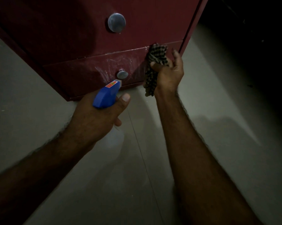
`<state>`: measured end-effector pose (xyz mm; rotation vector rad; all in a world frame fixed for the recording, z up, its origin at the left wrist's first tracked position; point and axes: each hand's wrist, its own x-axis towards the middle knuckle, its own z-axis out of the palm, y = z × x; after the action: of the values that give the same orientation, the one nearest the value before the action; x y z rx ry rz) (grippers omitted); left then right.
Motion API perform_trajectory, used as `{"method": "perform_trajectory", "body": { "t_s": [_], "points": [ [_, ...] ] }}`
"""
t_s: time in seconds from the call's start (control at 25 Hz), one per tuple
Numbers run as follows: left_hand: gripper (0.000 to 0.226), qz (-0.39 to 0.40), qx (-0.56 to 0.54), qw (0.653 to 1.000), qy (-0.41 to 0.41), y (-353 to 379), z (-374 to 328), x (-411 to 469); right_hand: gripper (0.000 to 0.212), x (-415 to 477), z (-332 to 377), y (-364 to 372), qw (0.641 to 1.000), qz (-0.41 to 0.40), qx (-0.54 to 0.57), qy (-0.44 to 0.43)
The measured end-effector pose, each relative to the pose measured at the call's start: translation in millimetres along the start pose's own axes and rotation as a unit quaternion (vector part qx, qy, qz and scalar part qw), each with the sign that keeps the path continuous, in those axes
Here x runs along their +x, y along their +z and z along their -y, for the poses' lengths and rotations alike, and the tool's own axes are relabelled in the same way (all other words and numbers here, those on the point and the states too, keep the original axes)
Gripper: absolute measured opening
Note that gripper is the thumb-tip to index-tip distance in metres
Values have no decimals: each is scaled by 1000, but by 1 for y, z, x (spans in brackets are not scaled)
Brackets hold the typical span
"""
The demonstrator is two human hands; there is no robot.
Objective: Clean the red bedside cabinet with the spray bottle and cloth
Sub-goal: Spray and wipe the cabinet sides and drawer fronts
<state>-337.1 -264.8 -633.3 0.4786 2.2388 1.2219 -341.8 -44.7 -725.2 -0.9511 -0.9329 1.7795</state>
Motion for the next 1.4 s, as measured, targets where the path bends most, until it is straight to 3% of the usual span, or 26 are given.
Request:
{"method": "perform_trajectory", "body": {
  "t_s": [0.2, 0.44, 0.68, 0.96, 1.2, 1.4],
  "points": [
    [26, -11, -8, 1000, -3, -1, -1, 0, 83, 14, 8, -6, 999, -35, 40, -11],
    [29, -12, 1, 1000, -4, -1, -1, 1, 83, -8, -5, 10, 998, 36, -37, -42],
    [22, -10, 2, 1000, -4, -3, -4, -1, 77, 17, -4, -12, 997, -69, -12, -29],
    [27, -10, -6, 1000, -7, -4, -2, 0, 85, 3, -25, -7, 998, 8, -63, -26],
    [26, -9, -9, 1000, -5, -5, -3, -1, 85, 33, -21, -26, 996, -85, -19, -6],
    [17, -20, -15, 1000, 3, -6, -4, -1, 83, 14, -37, -17, 997, -33, -66, -2]
  ]
}}
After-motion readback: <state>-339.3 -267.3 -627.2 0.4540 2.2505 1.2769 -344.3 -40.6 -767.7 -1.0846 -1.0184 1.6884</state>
